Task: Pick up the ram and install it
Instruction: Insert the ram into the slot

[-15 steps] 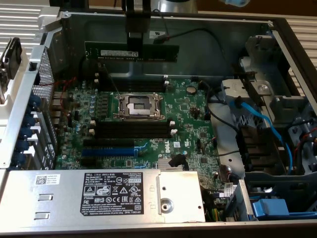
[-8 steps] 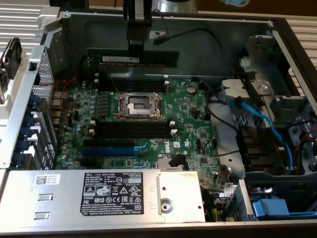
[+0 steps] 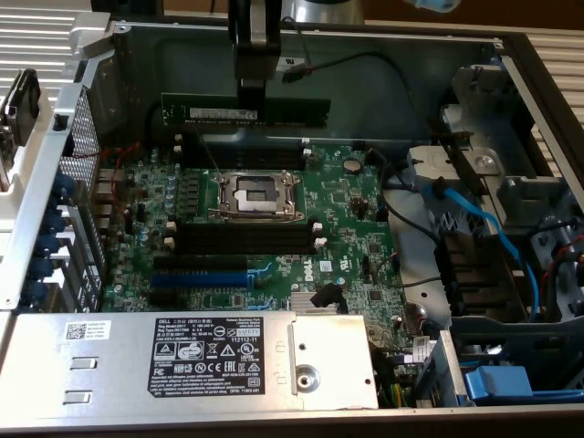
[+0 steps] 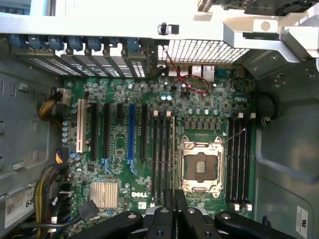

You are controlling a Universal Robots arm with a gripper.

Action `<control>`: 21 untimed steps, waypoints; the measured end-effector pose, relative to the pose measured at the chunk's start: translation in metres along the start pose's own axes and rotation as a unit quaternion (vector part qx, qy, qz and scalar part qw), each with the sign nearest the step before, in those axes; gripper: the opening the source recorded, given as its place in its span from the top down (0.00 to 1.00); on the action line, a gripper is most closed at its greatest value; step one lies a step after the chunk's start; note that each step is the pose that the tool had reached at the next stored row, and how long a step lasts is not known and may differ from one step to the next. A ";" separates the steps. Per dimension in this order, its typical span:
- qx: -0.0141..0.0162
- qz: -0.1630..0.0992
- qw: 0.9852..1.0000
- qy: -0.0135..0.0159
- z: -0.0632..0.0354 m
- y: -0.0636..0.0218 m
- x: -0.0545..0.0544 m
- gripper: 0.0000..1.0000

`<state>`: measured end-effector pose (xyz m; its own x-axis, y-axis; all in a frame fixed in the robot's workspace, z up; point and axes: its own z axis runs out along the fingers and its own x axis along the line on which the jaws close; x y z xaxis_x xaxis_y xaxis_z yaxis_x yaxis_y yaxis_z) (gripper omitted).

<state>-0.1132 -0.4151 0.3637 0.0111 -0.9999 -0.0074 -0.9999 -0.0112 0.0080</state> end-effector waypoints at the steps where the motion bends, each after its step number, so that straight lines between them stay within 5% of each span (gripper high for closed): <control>1: 0.000 0.000 1.000 0.000 0.0000 0.0000 0.000 0.88; 18: 0.000 0.000 1.000 -0.001 0.0003 0.0000 -0.003 0.88; 21: 0.000 0.000 1.000 -0.006 0.0012 0.0000 -0.003 0.88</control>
<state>-0.1132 -0.4121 0.3626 0.0111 -0.9998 -0.0187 -0.9999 -0.0113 0.0078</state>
